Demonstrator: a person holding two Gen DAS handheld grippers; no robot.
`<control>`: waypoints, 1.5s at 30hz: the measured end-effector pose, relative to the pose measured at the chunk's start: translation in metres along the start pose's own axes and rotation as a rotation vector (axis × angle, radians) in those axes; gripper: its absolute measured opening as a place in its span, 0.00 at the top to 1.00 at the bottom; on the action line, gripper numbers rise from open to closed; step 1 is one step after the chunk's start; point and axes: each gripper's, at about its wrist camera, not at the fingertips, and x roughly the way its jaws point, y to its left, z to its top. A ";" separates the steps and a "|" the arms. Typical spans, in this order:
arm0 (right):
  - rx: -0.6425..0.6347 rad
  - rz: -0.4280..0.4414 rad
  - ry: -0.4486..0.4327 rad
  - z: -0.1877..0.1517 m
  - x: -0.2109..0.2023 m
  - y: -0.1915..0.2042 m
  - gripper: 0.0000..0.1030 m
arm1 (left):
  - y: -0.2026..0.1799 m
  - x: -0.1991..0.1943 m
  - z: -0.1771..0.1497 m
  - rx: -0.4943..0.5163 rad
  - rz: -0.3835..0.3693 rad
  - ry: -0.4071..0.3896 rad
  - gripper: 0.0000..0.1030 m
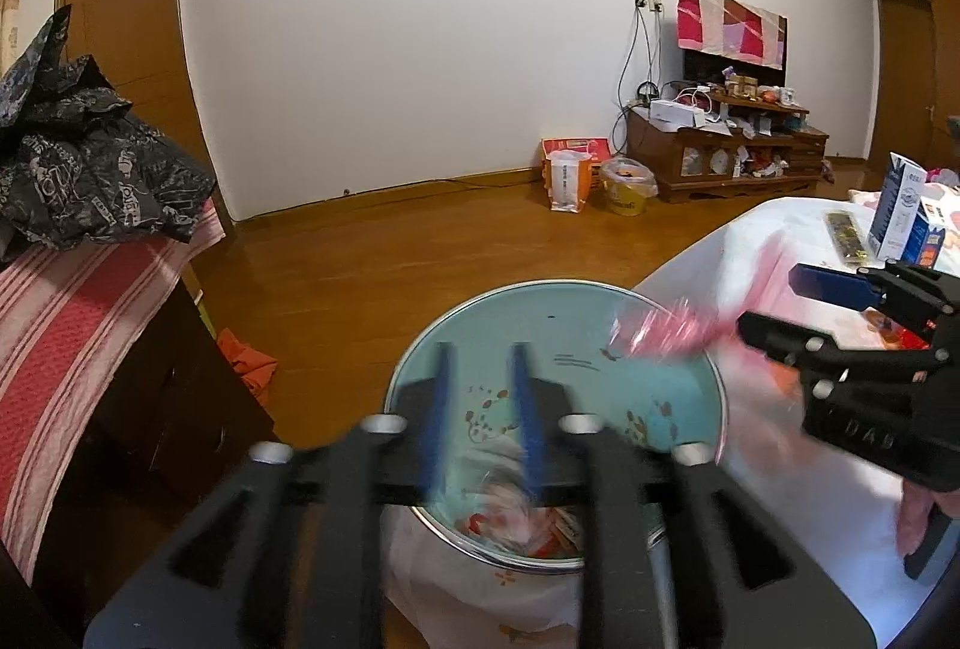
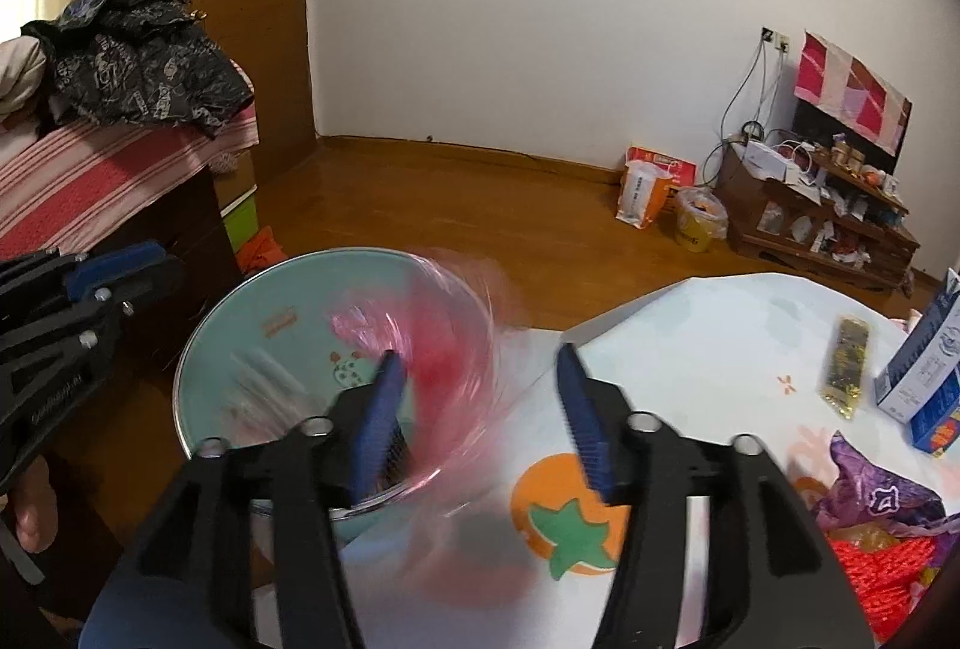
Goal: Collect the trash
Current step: 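Open both grippers over the bin, dropping cloth bundle and pink bag, then grasp the red mesh net bag on the table with left gripper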
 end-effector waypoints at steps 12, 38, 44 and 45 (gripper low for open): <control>0.039 -0.053 -0.007 -0.009 -0.017 -0.014 0.41 | -0.004 0.007 -0.005 -0.003 -0.006 0.029 0.53; 0.408 -0.530 -0.015 -0.175 -0.226 -0.215 0.35 | -0.207 -0.016 0.000 0.288 -0.365 -0.014 0.48; 0.455 -0.567 -0.022 -0.198 -0.239 -0.235 0.34 | -0.252 -0.018 0.004 0.332 -0.486 -0.013 0.45; 0.460 -0.567 -0.025 -0.199 -0.240 -0.236 0.34 | -0.258 -0.016 0.002 0.342 -0.505 -0.007 0.45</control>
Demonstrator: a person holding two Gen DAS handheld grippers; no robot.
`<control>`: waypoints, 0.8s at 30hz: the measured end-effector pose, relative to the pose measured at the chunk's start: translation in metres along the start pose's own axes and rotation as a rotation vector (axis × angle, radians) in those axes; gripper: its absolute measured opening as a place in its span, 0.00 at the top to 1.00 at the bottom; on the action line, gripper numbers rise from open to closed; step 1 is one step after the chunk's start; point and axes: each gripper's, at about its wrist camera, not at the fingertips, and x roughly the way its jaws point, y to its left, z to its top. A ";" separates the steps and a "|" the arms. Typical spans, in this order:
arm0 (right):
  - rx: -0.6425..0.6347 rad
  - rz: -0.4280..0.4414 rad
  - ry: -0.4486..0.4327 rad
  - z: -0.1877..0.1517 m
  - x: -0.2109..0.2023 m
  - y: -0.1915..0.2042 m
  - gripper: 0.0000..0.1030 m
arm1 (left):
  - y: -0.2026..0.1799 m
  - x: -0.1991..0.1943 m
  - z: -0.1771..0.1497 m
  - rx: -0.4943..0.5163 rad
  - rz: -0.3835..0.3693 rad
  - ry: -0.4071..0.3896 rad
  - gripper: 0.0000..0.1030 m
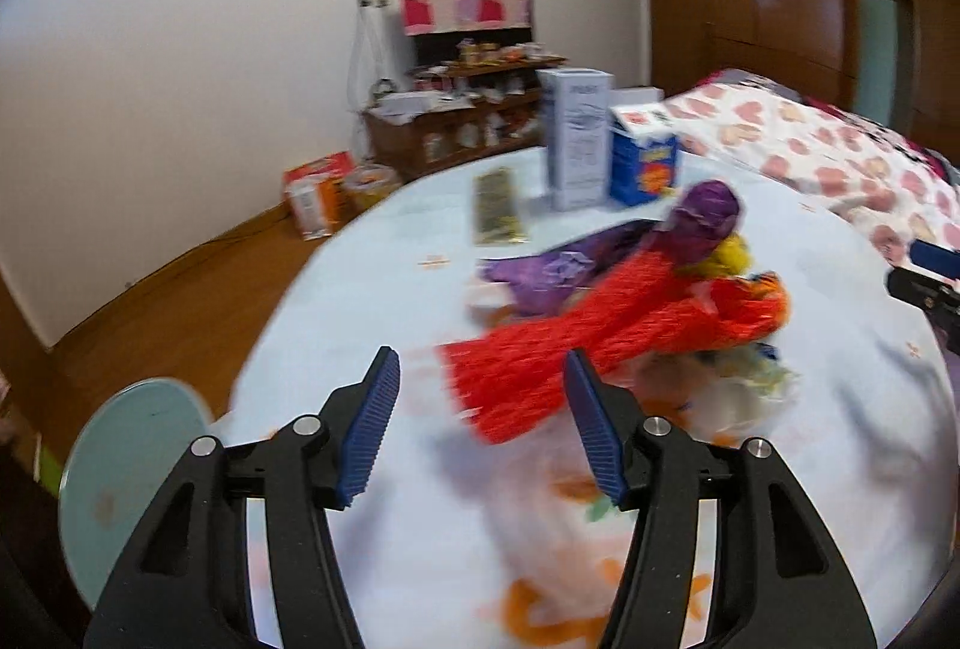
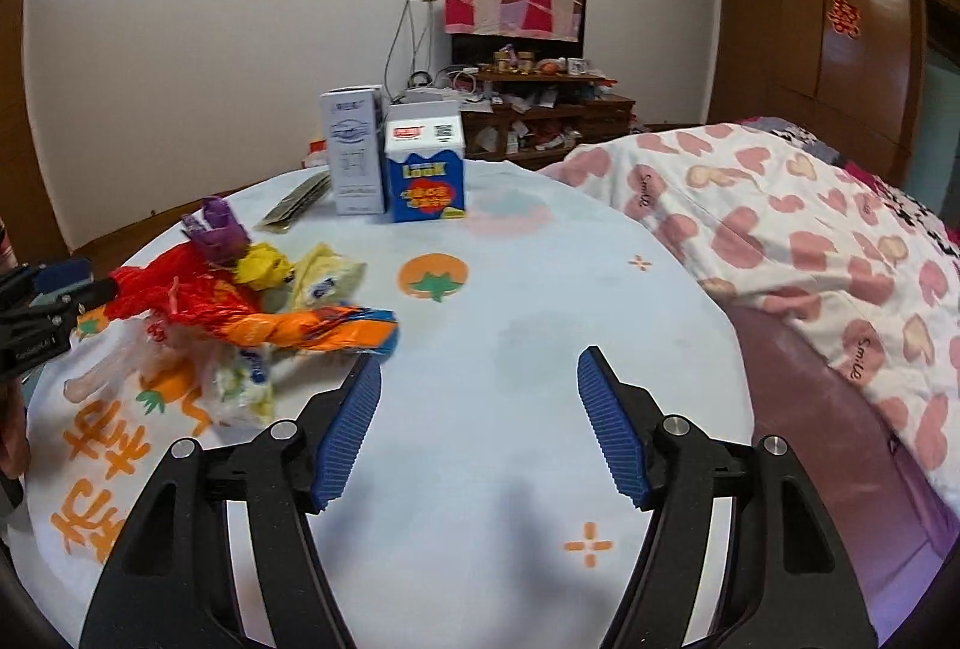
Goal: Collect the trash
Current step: 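Grasp the red mesh net bag on the table with left gripper, then grasp red-orange candy wrapper with right gripper while left gripper holds red mesh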
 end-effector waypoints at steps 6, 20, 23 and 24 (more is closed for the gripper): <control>0.003 0.017 0.007 -0.003 0.005 0.003 0.34 | -0.021 0.008 -0.005 0.074 -0.100 0.022 0.91; 0.003 0.003 0.031 -0.002 0.010 0.009 0.33 | 0.014 -0.082 0.000 0.043 -0.026 -0.146 0.95; 0.012 0.001 0.050 0.006 0.017 0.013 0.33 | 0.033 -0.083 -0.004 0.006 0.107 -0.129 0.95; 0.017 0.005 0.054 0.009 0.019 0.015 0.33 | 0.040 -0.079 -0.006 -0.001 0.158 -0.119 0.95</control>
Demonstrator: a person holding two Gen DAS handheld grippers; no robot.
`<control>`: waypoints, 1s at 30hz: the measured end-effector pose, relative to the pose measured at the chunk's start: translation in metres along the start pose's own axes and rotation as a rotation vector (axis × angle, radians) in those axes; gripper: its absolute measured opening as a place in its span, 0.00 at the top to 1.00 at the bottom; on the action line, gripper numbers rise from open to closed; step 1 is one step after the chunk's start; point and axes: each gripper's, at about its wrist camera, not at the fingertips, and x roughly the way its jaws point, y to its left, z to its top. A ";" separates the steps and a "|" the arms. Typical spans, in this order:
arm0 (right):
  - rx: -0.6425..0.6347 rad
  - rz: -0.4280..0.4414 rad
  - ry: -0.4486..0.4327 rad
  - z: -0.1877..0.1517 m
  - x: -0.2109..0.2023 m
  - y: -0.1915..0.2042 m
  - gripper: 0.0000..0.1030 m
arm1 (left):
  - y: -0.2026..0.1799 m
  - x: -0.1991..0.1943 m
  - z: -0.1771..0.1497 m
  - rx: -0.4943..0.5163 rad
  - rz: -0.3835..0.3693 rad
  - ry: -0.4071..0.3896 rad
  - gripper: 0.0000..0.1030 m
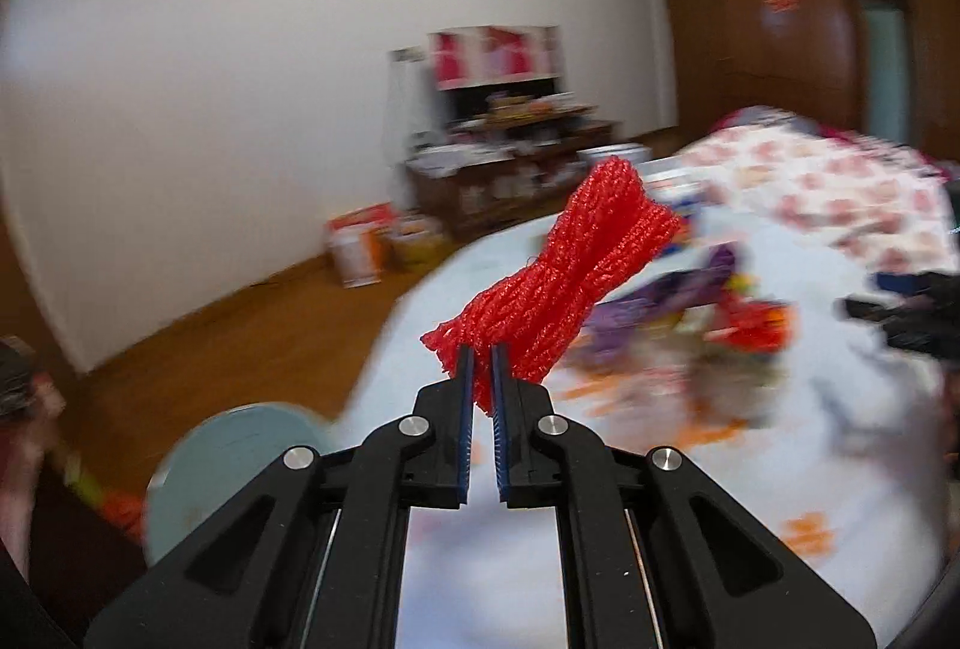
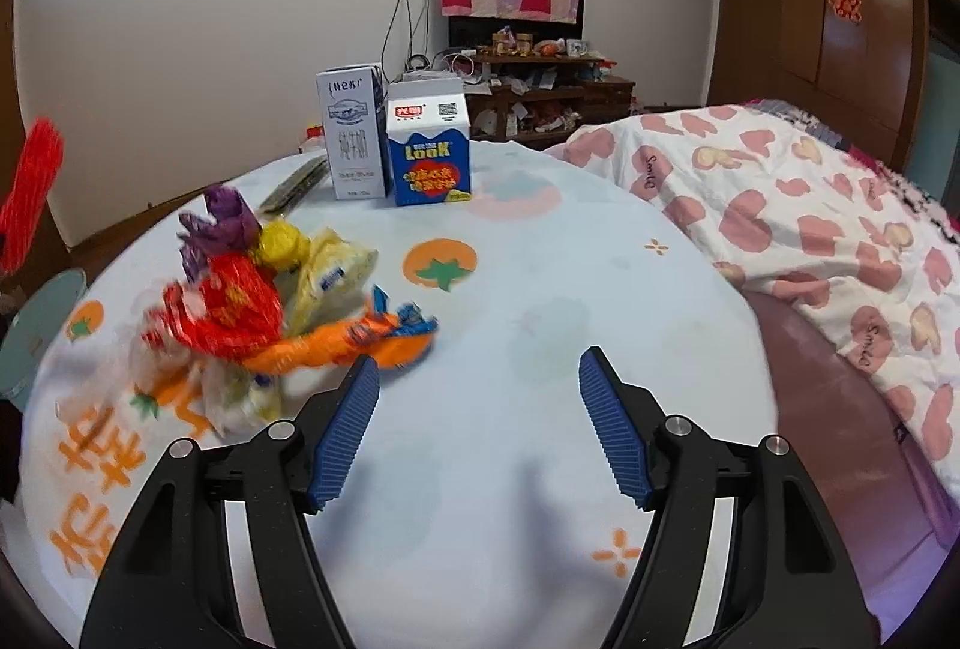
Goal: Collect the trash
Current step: 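Grasp red-orange candy wrapper with right gripper while left gripper holds red mesh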
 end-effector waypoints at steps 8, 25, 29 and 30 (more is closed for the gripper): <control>0.005 0.122 -0.016 0.035 0.012 0.053 0.27 | 0.024 0.023 -0.024 -0.064 0.074 0.092 0.94; -0.241 -0.088 0.180 -0.025 -0.007 0.018 0.23 | 0.051 0.032 -0.044 -0.122 0.049 0.147 0.94; -0.149 -0.079 0.134 -0.024 -0.027 -0.005 0.23 | 0.038 0.027 -0.044 -0.133 0.022 0.162 0.94; -0.139 -0.068 0.126 -0.023 -0.029 -0.006 0.23 | 0.036 0.025 -0.043 -0.133 0.020 0.159 0.94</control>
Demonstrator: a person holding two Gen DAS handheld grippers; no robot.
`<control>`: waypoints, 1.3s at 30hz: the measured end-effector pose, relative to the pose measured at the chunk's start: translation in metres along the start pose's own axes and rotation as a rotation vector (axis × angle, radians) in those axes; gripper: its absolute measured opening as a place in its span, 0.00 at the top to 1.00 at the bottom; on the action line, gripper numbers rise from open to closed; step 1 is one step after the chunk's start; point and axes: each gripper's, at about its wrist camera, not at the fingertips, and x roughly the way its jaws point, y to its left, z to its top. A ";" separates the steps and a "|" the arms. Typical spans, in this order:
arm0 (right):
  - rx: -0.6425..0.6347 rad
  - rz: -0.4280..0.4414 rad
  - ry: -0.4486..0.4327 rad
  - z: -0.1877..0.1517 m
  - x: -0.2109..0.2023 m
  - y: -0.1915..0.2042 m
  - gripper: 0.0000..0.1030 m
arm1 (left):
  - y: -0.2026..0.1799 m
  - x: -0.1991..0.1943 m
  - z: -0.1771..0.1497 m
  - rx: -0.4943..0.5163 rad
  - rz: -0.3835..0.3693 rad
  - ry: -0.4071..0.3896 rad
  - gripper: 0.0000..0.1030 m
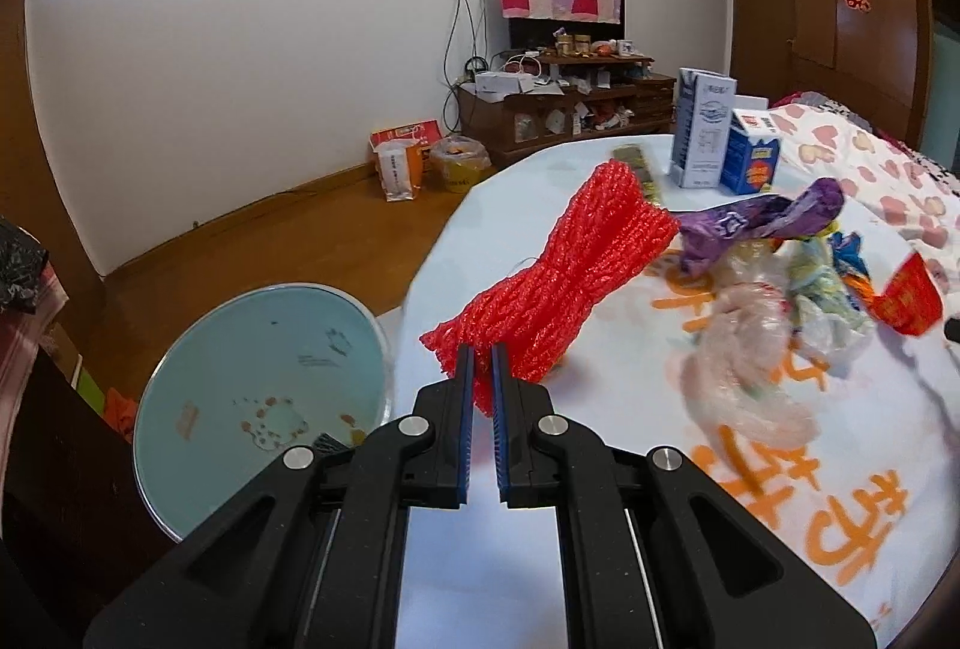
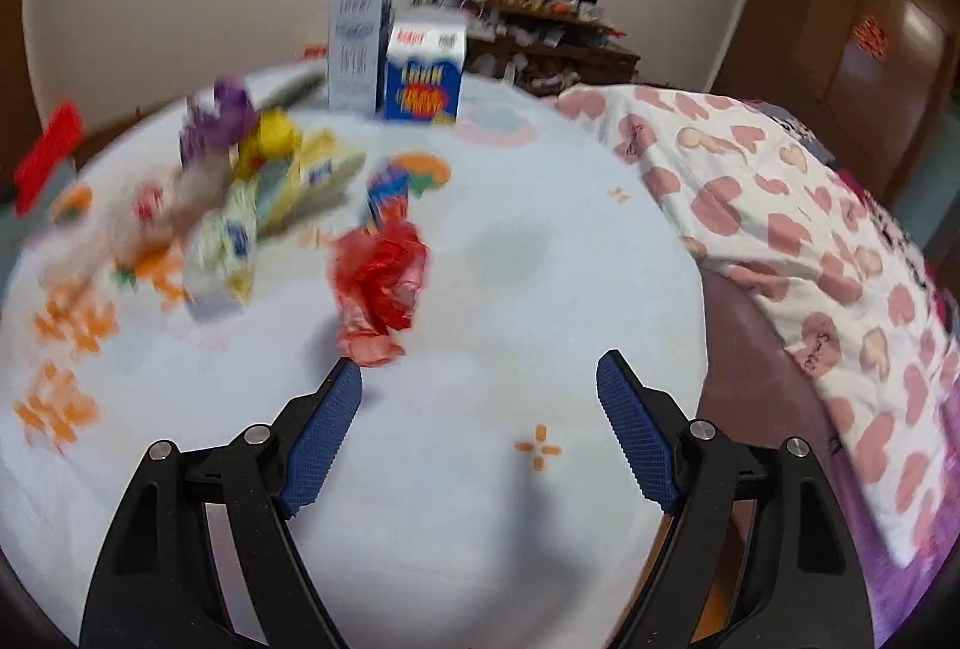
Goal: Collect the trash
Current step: 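Grasp red-orange candy wrapper with right gripper while left gripper holds red mesh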
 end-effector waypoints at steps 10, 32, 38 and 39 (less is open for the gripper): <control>0.004 0.058 -0.068 0.023 0.015 0.020 0.30 | 0.013 -0.027 0.009 -0.010 0.093 -0.082 0.94; -0.027 0.114 0.083 0.015 0.063 0.025 0.82 | 0.007 -0.011 -0.007 -0.003 0.082 -0.024 0.94; 0.012 0.115 0.004 0.022 0.036 0.018 0.85 | 0.014 -0.019 -0.003 -0.025 0.101 -0.044 0.94; 0.017 0.114 -0.011 0.024 0.031 0.017 0.85 | 0.015 -0.021 -0.003 -0.028 0.103 -0.047 0.94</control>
